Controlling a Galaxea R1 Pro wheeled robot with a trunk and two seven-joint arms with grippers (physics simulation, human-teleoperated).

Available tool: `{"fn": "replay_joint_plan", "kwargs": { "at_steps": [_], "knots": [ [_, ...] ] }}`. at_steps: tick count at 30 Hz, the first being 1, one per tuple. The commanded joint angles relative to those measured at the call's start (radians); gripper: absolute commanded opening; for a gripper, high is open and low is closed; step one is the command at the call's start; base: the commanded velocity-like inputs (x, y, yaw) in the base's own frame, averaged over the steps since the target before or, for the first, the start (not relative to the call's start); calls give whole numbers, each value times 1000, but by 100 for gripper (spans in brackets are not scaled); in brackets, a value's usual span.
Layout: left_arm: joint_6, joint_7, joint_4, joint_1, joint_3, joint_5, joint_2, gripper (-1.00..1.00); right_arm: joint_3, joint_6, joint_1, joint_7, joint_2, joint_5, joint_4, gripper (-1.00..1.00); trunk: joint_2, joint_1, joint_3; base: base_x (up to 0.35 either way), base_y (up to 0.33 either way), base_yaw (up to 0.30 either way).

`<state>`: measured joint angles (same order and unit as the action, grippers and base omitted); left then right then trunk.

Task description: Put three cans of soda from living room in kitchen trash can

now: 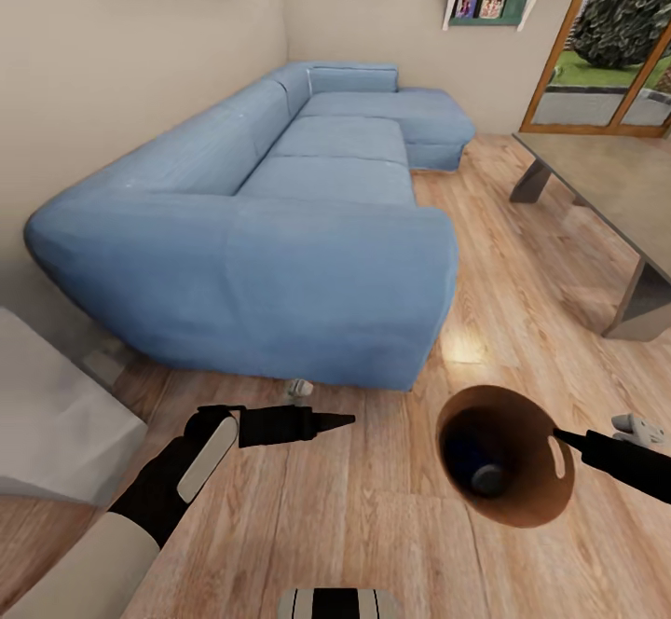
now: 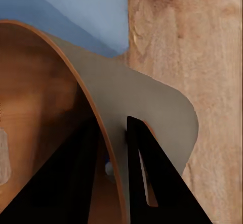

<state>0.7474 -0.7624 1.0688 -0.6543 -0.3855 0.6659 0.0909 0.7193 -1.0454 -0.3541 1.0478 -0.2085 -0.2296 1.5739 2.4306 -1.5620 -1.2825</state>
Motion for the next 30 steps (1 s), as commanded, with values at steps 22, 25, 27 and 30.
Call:
{"fn": "replay_joint_plan", "kwargs": {
  "at_steps": [22, 25, 27, 30],
  "knots": [
    [-10, 2, -1, 0, -1, -2, 0, 100, 9, -2, 0, 5, -6, 6, 0, -100, 0, 0, 27, 0, 0, 63],
    [-10, 2, -1, -1, 0, -2, 0, 100, 9, -2, 0, 6, -6, 6, 0, -100, 0, 0, 32, 0, 0, 0],
    [-10, 2, -1, 0, 0, -2, 0, 100, 9, -2, 0, 6, -6, 6, 0, -100, 0, 0, 35, 0, 0, 0],
    [-10, 2, -1, 0, 0, -2, 0, 100, 9, -2, 0, 6, -6, 6, 0, -100, 0, 0, 40, 0, 0, 0]
  ]
}}
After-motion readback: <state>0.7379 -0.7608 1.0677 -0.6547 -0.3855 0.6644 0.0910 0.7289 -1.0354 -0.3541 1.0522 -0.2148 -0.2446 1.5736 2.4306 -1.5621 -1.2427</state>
